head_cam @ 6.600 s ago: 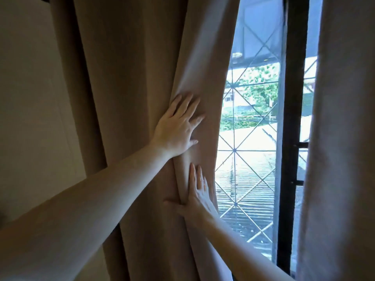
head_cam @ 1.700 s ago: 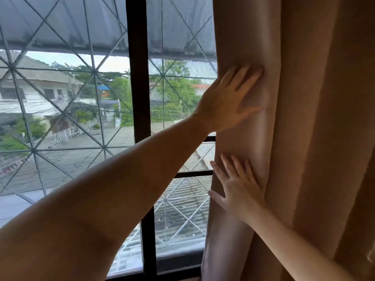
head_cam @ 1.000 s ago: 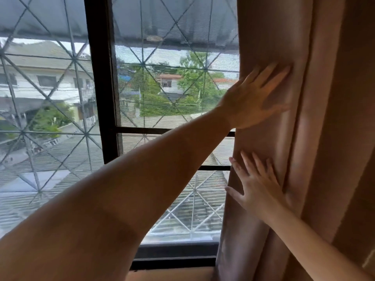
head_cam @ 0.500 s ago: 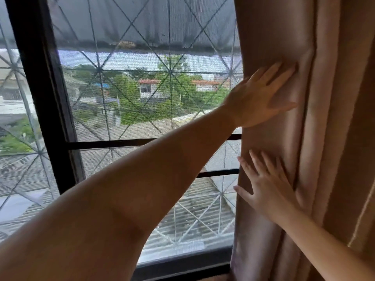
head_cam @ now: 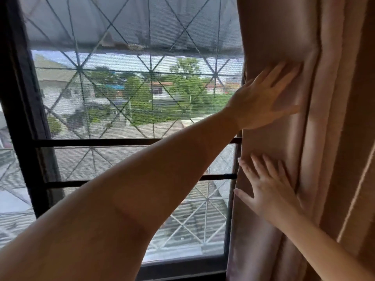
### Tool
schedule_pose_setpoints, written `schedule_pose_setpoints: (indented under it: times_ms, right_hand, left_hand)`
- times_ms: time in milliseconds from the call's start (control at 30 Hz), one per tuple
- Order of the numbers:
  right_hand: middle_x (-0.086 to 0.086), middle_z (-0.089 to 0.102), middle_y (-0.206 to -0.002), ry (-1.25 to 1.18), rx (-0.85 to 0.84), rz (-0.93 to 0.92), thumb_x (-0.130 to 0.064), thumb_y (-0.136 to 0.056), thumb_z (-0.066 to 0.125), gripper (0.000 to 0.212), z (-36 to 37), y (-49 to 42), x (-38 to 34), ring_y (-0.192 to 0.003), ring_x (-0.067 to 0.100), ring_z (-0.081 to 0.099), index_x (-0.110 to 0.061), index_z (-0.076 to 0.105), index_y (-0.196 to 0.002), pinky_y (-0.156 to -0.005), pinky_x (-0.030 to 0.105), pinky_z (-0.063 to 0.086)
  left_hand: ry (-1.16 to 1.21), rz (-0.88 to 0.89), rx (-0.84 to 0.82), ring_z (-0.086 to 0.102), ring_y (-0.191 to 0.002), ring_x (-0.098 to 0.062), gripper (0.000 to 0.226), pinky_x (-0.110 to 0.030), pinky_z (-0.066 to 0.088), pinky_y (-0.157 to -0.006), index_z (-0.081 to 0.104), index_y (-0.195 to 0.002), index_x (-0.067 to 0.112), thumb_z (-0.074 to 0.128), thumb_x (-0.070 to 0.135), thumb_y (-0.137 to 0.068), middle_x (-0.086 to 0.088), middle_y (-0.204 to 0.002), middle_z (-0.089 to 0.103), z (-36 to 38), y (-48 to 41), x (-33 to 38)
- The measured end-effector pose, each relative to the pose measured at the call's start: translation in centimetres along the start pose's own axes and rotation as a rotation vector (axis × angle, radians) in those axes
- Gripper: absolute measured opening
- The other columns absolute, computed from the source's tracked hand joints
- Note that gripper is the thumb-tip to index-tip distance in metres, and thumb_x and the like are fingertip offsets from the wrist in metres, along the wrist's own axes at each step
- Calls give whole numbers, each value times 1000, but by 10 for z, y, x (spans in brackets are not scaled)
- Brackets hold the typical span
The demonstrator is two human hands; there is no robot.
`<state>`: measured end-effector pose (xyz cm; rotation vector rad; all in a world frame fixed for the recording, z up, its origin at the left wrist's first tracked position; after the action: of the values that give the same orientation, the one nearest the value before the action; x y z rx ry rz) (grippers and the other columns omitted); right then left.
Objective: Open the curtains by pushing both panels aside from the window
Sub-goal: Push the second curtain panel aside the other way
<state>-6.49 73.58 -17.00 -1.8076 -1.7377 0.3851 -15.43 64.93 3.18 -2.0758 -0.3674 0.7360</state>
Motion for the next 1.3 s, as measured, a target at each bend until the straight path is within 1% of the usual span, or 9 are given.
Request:
schedule_pose_setpoints:
  times_ms: [67, 200, 367, 500, 667, 900, 1033, 1200, 1300]
  right_hand:
    - [15, 44, -165, 2, -1, -15, -76, -91, 38, 90, 3, -1, 12, -152, 42, 34, -24, 35, -164, -123, 66, 23]
    - [12, 42, -167, -9, 12, -28, -75, -92, 41, 88, 7, -2, 34, -152, 41, 33, -28, 31, -166, -124, 65, 22]
    - [11, 41, -167, -21, 16, -52, -75, -93, 42, 87, 8, -4, 52, -150, 41, 35, -29, 31, -166, -122, 66, 23]
    - [9, 35, -171, -20, 11, -61, -77, -94, 39, 87, 8, -2, 70, -153, 39, 31, -31, 26, -167, -123, 65, 19]
    - [10, 34, -170, -31, -9, -52, -75, -94, 39, 86, 7, 2, 95, -152, 39, 32, -30, 26, -166, -122, 66, 22]
    - [9, 30, -172, 7, -44, -31, -76, -94, 37, 88, 12, 10, 131, -154, 36, 27, -30, 23, -167, -124, 64, 20]
    - [9, 30, -173, 11, -59, -24, -77, -93, 35, 88, 16, 13, 150, -156, 37, 28, -29, 24, -167, -125, 66, 20]
    - [7, 35, -171, 16, -78, -1, -77, -93, 32, 88, 18, 15, 169, -154, 38, 32, -30, 25, -167, -124, 67, 23]
    - [7, 40, -168, 9, -75, 21, -77, -93, 29, 87, 16, 16, 175, -150, 39, 38, -31, 24, -167, -123, 66, 25]
  left_hand:
    - [-13, -6, -3, 41, -157, -30, 110, -49, 45, -125, 37, -167, 19, 17, 94, -88, -12, -173, 36, 10, -9, 5]
    - [-19, -13, -13, 42, -156, -32, 103, -53, 44, -125, 37, -167, 19, 30, 88, -90, -12, -174, 35, 26, -24, 17]
    - [-40, -60, -50, 39, -159, -30, 110, -46, 38, -130, 36, -167, 21, 11, 89, -84, -11, -175, 33, 33, -37, 32]
    - [4, -61, -90, 33, -162, -28, 94, -45, 35, -131, 32, -169, 21, 42, 82, -98, -11, -177, 28, 41, -50, 39]
    - [112, -67, -165, 24, -166, -30, 117, -48, 27, -134, 22, -171, 22, 11, 90, -76, -12, -180, 19, 52, -69, 60]
    - [168, -67, -194, 22, -167, -32, 119, -51, 24, -136, 19, -172, 19, 25, 96, -82, -15, -181, 15, 75, -92, 81]
    - [213, -91, -167, 23, -166, -32, 124, -51, 29, -134, 20, -171, 19, 9, 94, -73, -14, -181, 15, 82, -103, 92]
    - [235, -97, -163, 24, -166, -32, 125, -55, 32, -132, 21, -172, 20, 9, 100, -77, -13, -180, 16, 93, -114, 106]
    - [252, -116, -155, 26, -165, -33, 132, -54, 33, -131, 21, -171, 20, 0, 98, -67, -12, -180, 18, 95, -119, 113]
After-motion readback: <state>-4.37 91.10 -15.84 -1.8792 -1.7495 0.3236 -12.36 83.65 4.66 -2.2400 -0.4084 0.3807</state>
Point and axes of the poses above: each hand's wrist, its own y-axis away from the middle knuckle, its own z-axis out of the palm, x = y × z, the point moved 1 cm from there along -y, towards the middle knuckle
